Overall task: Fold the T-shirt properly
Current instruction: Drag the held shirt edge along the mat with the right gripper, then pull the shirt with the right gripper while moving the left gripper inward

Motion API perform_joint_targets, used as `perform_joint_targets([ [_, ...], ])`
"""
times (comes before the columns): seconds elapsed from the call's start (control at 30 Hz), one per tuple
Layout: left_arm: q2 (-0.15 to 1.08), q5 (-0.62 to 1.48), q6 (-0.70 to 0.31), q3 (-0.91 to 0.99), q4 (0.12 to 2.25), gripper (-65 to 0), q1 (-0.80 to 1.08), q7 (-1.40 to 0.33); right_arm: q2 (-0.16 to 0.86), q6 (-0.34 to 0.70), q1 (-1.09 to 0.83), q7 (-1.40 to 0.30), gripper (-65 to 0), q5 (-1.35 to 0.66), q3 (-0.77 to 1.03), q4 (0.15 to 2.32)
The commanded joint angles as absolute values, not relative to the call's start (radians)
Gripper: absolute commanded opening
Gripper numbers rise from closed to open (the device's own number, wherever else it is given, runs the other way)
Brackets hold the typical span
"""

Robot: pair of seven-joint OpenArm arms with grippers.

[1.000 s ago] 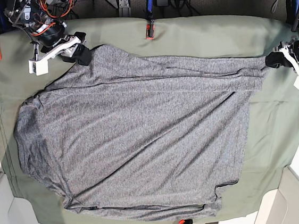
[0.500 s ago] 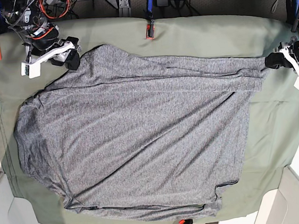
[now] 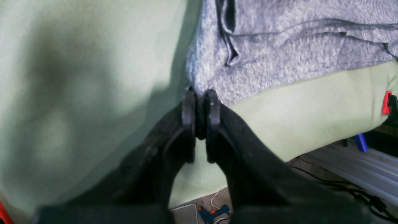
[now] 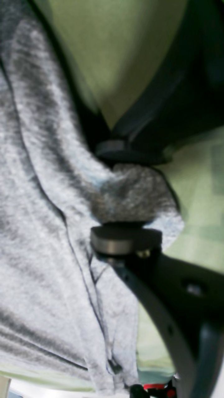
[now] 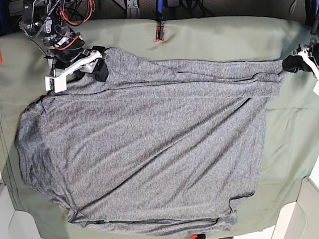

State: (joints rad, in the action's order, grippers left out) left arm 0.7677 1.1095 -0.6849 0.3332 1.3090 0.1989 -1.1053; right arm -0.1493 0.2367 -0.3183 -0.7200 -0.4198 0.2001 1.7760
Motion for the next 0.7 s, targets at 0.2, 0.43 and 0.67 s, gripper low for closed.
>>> perform_joint_targets([
  [0.2, 0.833, 1.131, -0.698, 0.342, 1.323, -61.0, 0.186, -1.104, -0.150, 0.318, -0.304, -0.710, -65.0, -0.417, 0.196, 1.806],
  [0.43, 0.929, 1.187, -0.698, 0.342, 1.323, -61.0, 0.186, -1.105, -0.150, 0.313, -0.207, -0.731, -65.0, -0.426, 0.196, 1.825],
  [0.67, 0.937, 1.190, -0.698, 0.342, 1.323, -61.0, 0.186, -1.093, -0.150, 0.310, -0.113, -0.733, -65.0, -0.406, 0.196, 1.825],
])
